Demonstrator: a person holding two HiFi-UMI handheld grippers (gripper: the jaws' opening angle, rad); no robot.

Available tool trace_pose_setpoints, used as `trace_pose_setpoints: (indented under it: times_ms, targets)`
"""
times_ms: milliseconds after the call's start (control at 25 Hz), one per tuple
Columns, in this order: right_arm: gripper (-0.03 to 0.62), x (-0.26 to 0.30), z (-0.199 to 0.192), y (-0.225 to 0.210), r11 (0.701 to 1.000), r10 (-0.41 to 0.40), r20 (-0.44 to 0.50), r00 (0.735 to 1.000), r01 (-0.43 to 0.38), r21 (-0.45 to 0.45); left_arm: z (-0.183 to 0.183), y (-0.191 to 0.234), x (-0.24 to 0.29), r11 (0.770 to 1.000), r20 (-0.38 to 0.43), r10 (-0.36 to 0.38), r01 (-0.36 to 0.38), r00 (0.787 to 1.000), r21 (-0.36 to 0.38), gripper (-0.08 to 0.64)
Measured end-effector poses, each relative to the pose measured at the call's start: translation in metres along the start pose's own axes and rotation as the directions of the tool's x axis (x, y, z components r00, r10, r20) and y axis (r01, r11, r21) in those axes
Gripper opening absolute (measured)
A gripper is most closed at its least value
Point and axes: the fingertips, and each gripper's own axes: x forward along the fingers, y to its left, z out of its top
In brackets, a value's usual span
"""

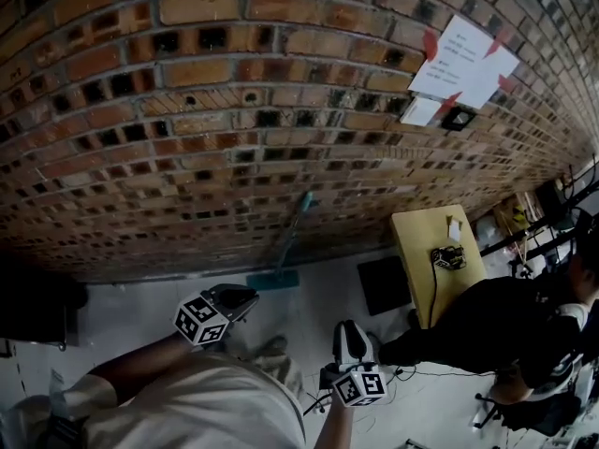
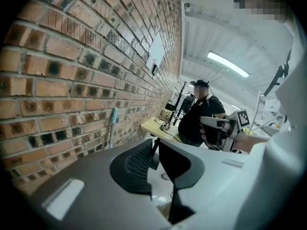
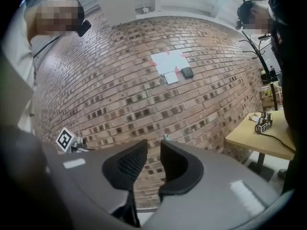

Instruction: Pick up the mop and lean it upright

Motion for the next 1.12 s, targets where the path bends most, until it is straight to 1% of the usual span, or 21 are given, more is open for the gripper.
trace_pose_setpoints:
  times_ms: [120,280,440,520,600,720,840,920,1000,1120]
  targets:
    - [0.078,0.007,0.017,-0.031,1.0,0.025,-0.006,1.0,-0.025,-0.002,0.012,0.001,0.022,0.998,0.002,0.061,-0.061,0.998,-0.013,0.081]
    - [0.078,0.018,0.021,-0.065,0.998,0.061,-0.065,0.996,-0.061,-0.007,0.024,-0.002,0.04,0.991,0.009,0.127,-0.126,0.992,-0.05,0.087]
    - [0.078,0.03,0.016,-0.094,0.994,0.107,-0.099,0.989,-0.106,0.018,0.02,-0.001,0.052,0.979,0.013,0.191,-0.189,0.981,-0.077,0.095]
    - [0.078,0.036,0.007,-0.104,0.992,0.126,-0.112,0.986,-0.122,0.042,0.011,0.001,0.056,0.97,0.006,0.221,-0.22,0.975,-0.103,0.097]
    - [0.078,0.04,0.0,-0.113,0.991,0.133,-0.135,0.982,-0.128,0.047,0.002,0.002,0.059,0.961,-0.005,0.244,-0.243,0.97,-0.13,0.101]
    - [0.078,0.046,-0.007,-0.12,0.988,0.147,-0.174,0.974,-0.136,0.072,-0.003,0.001,0.061,0.953,-0.017,0.264,-0.263,0.964,-0.153,0.103]
    - [0.078,0.06,-0.007,-0.118,0.985,0.174,-0.21,0.962,-0.166,0.054,0.001,0.008,0.061,0.944,-0.013,0.289,-0.287,0.957,-0.16,0.104]
    - [0.078,0.075,0.0,-0.112,0.981,0.193,-0.217,0.957,-0.191,0.031,0.006,0.017,0.063,0.939,-0.009,0.302,-0.299,0.953,-0.168,0.104]
    - [0.078,0.089,0.007,-0.108,0.978,0.208,-0.215,0.954,-0.207,0.027,0.008,0.026,0.066,0.936,-0.011,0.309,-0.307,0.951,-0.175,0.106]
    - [0.079,0.109,0.027,-0.1,0.975,0.219,-0.214,0.952,-0.221,0.012,0.018,0.042,0.076,0.936,-0.012,0.308,-0.305,0.951,-0.174,0.109]
